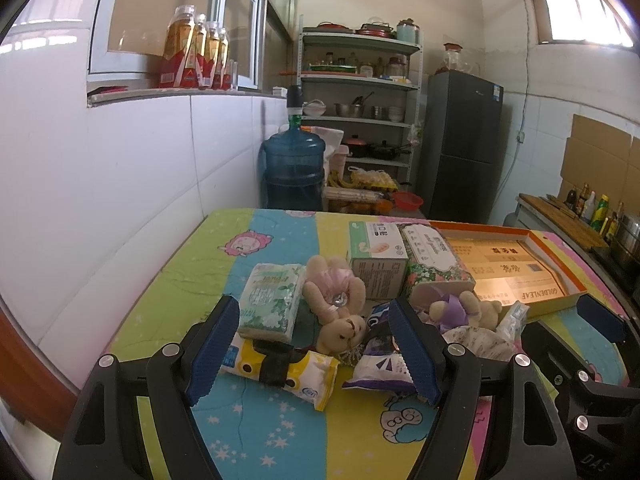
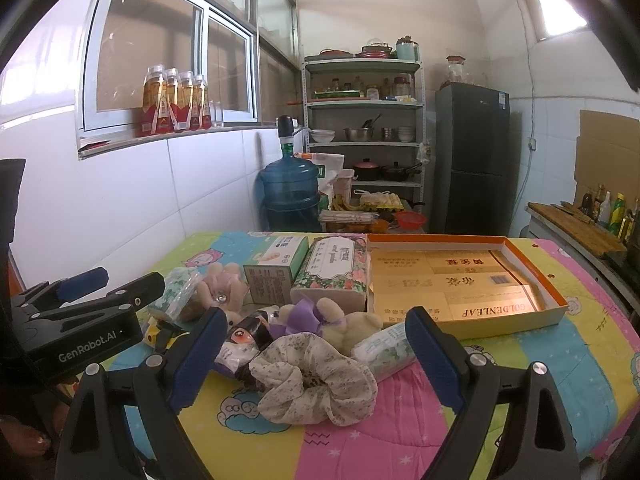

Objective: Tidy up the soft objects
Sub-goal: 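Grasp the green tissue pack with the left gripper while the right gripper grasps a white tissue pack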

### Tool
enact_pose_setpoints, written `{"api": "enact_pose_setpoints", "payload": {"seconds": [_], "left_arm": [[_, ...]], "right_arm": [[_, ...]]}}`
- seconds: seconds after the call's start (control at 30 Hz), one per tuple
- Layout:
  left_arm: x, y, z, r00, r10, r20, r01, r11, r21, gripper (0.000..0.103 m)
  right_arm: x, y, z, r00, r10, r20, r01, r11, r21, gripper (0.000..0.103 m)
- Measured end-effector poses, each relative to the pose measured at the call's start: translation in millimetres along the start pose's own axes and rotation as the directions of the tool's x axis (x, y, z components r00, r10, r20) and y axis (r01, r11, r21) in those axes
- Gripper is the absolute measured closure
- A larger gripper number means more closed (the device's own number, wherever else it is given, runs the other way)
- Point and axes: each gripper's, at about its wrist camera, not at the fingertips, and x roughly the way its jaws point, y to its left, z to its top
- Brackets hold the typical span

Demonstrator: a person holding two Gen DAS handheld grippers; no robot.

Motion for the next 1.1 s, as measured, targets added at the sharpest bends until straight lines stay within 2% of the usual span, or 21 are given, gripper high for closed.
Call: {"api": "enact_pose_setpoints", "payload": {"seconds": [0.5,0.8,0.93,1.1], "left_arm": [[12.7,17.0,-19.7,1.000,0.000,-0.027,0.000,1.000,-0.011,0.024],[28.2,47.4,-41.2,0.999,-0.007,-0.049,0.006,0.999,-0.035,0.024],[46.4,57.1,-29.3,0.997,-0.033,-0.064,0.030,0.999,-0.044,0.024],[87.0,55.2,-11.4,0.991,-0.031,-0.127,0.030,0.999,-0.012,0.024]], "right_arm": [[9.6,-5.8,-15.8,0.999,0.007,-0.034,-0.007,1.000,-0.001,0.012],[26.2,-12.6,-40.3,0.994,0.060,-0.095,-0.058,0.998,0.014,0.014],[32.0,-14.2,-41.2,0.992,0.076,-0.103,-0.073,0.997,0.029,0.014],[37.9,-17.7,-41.7,0.990,0.091,-0.111,-0.087,0.995,0.040,0.014]]}}
